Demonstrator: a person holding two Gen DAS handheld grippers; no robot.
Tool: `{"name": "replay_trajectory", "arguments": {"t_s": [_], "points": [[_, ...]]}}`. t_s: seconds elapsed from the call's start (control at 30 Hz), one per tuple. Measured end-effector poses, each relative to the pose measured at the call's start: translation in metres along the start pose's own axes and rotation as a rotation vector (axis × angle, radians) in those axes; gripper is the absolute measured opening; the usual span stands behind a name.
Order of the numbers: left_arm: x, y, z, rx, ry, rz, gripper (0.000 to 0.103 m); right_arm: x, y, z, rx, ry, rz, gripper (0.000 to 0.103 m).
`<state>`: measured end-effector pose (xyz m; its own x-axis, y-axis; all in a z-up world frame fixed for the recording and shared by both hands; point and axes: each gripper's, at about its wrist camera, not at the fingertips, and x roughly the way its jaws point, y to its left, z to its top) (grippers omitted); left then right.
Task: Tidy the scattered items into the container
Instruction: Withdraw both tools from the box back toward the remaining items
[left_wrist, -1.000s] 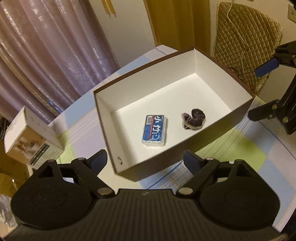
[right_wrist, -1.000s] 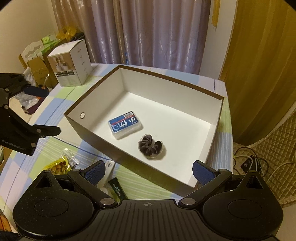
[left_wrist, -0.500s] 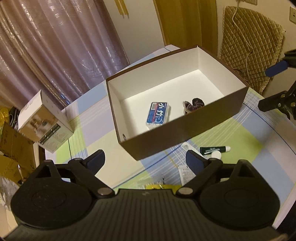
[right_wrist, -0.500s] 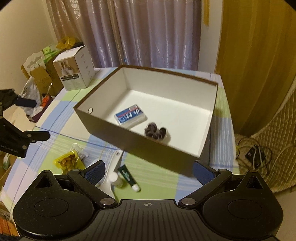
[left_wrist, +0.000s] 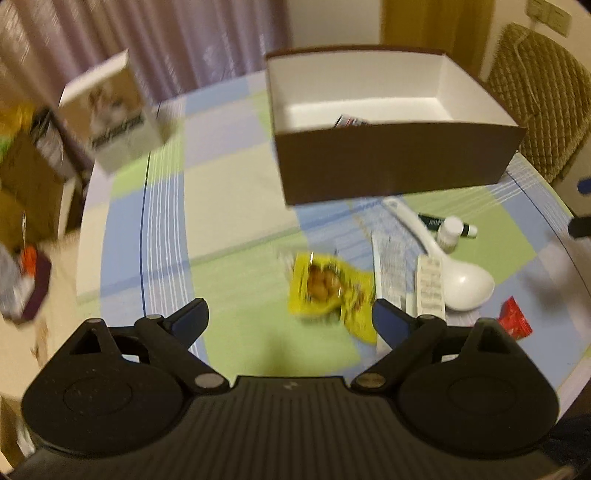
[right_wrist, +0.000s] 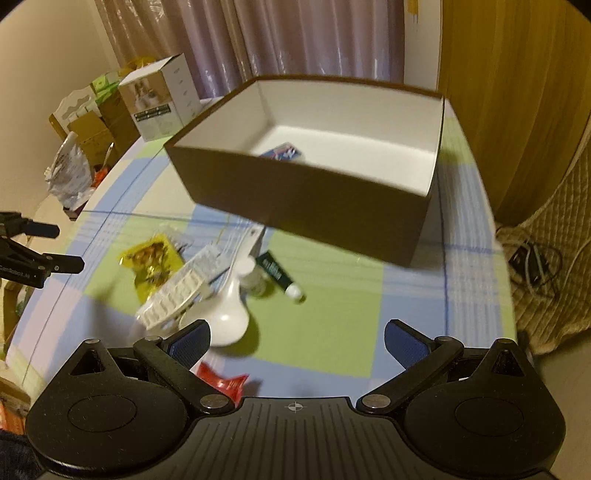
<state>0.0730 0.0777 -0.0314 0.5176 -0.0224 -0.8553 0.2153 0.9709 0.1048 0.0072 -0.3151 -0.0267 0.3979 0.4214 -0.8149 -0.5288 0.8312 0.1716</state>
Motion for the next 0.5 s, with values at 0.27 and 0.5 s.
{"name": "replay_trajectory", "arguments": {"t_s": [0.27,0.5], "points": [[-0.007,0.005,-0.021,-0.077,-0.007,0.004,0.093,0.001,0.015,-0.020,-0.011,0.010,0.021,0.103],[-0.012,0.006,-0.022,-0.070,-0.037,-0.007,0.093,0.001,0.027,-0.034,-0.084,-0.014,0.080,0.103]]}}
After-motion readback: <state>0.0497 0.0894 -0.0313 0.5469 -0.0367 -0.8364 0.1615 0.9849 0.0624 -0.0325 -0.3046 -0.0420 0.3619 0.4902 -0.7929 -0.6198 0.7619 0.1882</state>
